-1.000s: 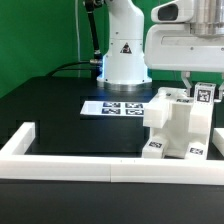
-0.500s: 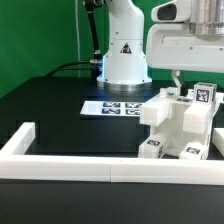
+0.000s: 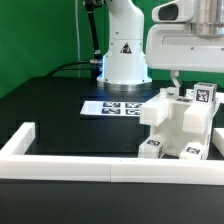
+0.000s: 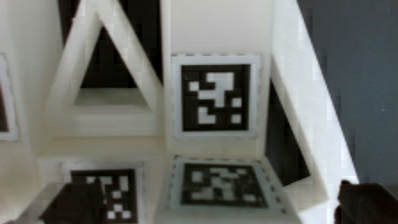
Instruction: Assemble chair
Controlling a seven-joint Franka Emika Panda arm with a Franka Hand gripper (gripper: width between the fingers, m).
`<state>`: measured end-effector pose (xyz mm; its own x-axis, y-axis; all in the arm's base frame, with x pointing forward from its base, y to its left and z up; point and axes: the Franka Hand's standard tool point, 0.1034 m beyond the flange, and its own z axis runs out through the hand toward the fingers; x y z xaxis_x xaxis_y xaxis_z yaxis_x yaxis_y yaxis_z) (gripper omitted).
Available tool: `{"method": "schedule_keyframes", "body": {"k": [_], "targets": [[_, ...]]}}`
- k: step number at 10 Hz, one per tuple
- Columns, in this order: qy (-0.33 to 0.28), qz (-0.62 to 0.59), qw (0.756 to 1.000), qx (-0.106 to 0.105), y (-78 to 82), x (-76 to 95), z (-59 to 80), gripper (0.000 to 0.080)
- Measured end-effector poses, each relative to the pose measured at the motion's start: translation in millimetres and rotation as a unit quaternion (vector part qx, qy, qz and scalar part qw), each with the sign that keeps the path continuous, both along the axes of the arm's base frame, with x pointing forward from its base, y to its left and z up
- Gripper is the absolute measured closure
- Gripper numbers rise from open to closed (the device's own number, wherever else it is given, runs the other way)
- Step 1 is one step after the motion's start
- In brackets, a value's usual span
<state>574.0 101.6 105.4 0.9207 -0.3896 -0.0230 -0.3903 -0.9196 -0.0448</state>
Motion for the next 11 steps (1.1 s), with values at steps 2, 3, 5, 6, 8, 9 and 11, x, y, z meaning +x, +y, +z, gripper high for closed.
{"method": "schedule_keyframes", "body": {"k": [2, 3, 5, 6, 8, 9, 11], "targets": [[-0.005, 0.102, 0.995, -0.004, -1.1, 0.1, -0.1, 0.0151], [-0.007, 0.146, 0.989, -0.007, 0.0, 0.0, -0.1, 0.0151], [-0.010, 0.229, 0.973, -0.009, -3.6, 0.6, -0.1, 0.0151], [-0.011, 0.258, 0.966, -0.009, -4.9, 0.8, -0.1, 0.0151], [-0.013, 0.325, 0.946, -0.010, -5.5, 0.9, -0.1, 0.0151], [-0.014, 0.352, 0.936, -0.012, -6.2, 0.9, -0.1, 0.0151], [-0.014, 0.410, 0.912, -0.016, -8.2, 1.3, 0.2, 0.0151]]}}
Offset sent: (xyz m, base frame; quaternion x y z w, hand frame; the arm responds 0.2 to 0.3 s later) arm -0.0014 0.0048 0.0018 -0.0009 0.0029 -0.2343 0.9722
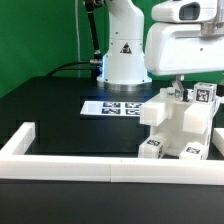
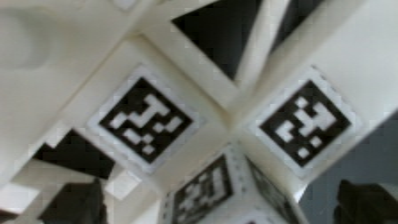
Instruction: Assemble chair
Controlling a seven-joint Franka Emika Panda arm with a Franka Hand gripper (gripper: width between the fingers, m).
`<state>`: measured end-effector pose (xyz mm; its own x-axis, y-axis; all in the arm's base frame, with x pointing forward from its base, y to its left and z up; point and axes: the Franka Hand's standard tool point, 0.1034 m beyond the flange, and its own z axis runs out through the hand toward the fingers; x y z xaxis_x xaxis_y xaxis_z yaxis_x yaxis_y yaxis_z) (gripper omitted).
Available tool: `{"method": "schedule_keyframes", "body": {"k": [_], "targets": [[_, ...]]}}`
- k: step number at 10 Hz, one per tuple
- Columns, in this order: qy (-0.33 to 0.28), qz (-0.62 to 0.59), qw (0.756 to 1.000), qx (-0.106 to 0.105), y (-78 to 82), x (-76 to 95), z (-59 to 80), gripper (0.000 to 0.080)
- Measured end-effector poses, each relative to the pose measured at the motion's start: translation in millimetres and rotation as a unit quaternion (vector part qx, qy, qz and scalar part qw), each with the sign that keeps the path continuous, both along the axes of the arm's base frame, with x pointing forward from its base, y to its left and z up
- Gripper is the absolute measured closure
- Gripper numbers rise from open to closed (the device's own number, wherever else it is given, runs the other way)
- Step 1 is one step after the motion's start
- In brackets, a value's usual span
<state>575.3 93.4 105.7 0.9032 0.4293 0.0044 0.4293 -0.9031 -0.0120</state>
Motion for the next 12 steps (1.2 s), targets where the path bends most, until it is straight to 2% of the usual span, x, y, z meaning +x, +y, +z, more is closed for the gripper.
{"method": "schedule_keyframes", "body": {"k": [2, 3, 4, 5, 6, 8, 10, 12], "targets": [[0.000, 0.027, 1.000, -0.003, -1.1, 0.1, -0.1, 0.0151], [0.000, 0.024, 1.000, -0.003, -1.4, 0.1, -0.1, 0.0252], [0.000, 0.024, 1.000, -0.003, -1.5, 0.1, -0.2, 0.0388], [0.000, 0.024, 1.000, -0.003, -2.3, 0.3, -0.2, 0.0388], [0.000, 0.016, 1.000, -0.003, -2.4, 0.3, -0.2, 0.0519], [0.000, -0.002, 1.000, -0.003, -2.6, 0.3, -0.2, 0.0519], [0.001, -0.078, 0.997, -0.002, -2.3, 0.3, -0.2, 0.0519], [0.001, -0.080, 0.997, -0.003, -2.6, 0.3, -0.2, 0.0518]]}}
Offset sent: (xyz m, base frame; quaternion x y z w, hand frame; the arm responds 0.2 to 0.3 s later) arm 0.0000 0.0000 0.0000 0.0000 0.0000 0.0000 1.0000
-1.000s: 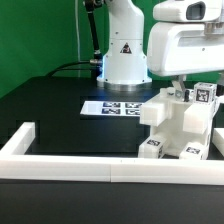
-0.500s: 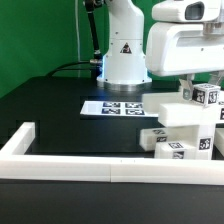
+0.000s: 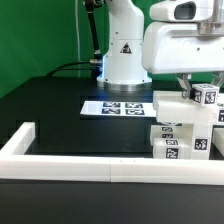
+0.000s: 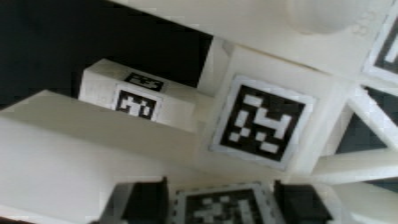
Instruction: Assemble chair
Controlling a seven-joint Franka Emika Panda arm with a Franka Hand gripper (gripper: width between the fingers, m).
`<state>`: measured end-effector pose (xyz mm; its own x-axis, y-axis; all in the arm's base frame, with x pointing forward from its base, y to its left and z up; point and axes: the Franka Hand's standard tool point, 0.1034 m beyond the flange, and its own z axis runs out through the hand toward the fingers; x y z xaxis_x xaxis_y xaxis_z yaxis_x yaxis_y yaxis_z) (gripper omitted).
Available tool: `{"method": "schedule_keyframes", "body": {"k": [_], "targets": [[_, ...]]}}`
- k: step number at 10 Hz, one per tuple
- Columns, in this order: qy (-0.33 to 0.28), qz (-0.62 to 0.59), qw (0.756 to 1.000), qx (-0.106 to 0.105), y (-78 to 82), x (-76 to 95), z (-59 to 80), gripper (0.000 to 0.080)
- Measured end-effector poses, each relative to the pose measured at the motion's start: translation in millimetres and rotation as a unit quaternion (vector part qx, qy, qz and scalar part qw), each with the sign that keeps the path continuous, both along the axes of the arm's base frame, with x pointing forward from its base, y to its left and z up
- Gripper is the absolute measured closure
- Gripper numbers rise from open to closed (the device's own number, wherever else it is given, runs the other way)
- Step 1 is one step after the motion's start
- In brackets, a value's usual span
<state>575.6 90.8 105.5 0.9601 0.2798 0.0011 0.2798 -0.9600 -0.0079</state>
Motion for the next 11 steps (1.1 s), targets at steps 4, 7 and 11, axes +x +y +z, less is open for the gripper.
{"method": "schedule_keyframes", "body": {"k": [4, 7, 11], "targets": [[0.001, -0.069, 0.998, 0.001, -2.0, 0.4, 0.2, 0.0518], [0.002, -0.201, 0.980, 0.001, -3.0, 0.6, 0.2, 0.0518], [0.003, -0.333, 0.943, 0.002, -0.5, 0.6, 0.3, 0.0518]]}}
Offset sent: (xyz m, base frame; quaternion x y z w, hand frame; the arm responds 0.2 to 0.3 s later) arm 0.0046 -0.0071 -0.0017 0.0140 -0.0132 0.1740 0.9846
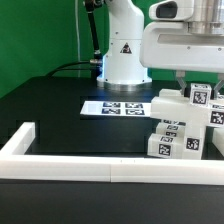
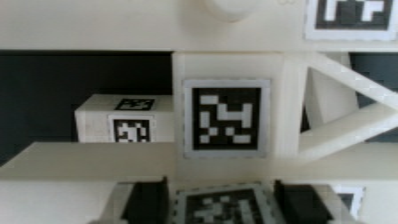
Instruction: Assemble chair
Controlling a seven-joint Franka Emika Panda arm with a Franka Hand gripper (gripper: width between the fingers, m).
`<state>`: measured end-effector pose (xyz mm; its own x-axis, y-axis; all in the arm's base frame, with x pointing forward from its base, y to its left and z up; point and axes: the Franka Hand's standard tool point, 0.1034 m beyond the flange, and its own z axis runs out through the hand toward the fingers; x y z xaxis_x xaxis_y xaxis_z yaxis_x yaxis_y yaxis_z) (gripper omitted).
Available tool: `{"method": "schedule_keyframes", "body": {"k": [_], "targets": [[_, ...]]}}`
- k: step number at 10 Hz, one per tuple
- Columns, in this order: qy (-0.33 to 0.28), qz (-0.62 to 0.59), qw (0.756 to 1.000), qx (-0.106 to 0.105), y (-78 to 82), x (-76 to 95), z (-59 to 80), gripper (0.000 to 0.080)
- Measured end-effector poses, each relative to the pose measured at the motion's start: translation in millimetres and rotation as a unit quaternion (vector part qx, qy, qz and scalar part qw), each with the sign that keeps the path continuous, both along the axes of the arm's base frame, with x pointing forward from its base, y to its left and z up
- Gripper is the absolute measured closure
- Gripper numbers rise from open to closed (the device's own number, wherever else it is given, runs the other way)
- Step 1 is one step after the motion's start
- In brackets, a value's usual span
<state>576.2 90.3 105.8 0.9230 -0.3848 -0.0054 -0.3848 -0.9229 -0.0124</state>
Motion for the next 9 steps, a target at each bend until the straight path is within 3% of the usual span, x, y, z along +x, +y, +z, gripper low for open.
{"method": "schedule_keyframes", "body": {"k": [4, 6, 7, 9], "targets": [[0.001, -0.078, 0.997, 0.004, 1.4, 0.0, 0.0, 0.0517], [0.001, -0.077, 0.997, 0.003, 1.5, 0.0, 0.1, 0.0229], [0.000, -0.075, 0.997, 0.004, 2.5, -0.7, 1.4, 0.0166], [-0.002, -0.070, 0.998, 0.006, 5.2, -7.5, 5.8, 0.0155]]}}
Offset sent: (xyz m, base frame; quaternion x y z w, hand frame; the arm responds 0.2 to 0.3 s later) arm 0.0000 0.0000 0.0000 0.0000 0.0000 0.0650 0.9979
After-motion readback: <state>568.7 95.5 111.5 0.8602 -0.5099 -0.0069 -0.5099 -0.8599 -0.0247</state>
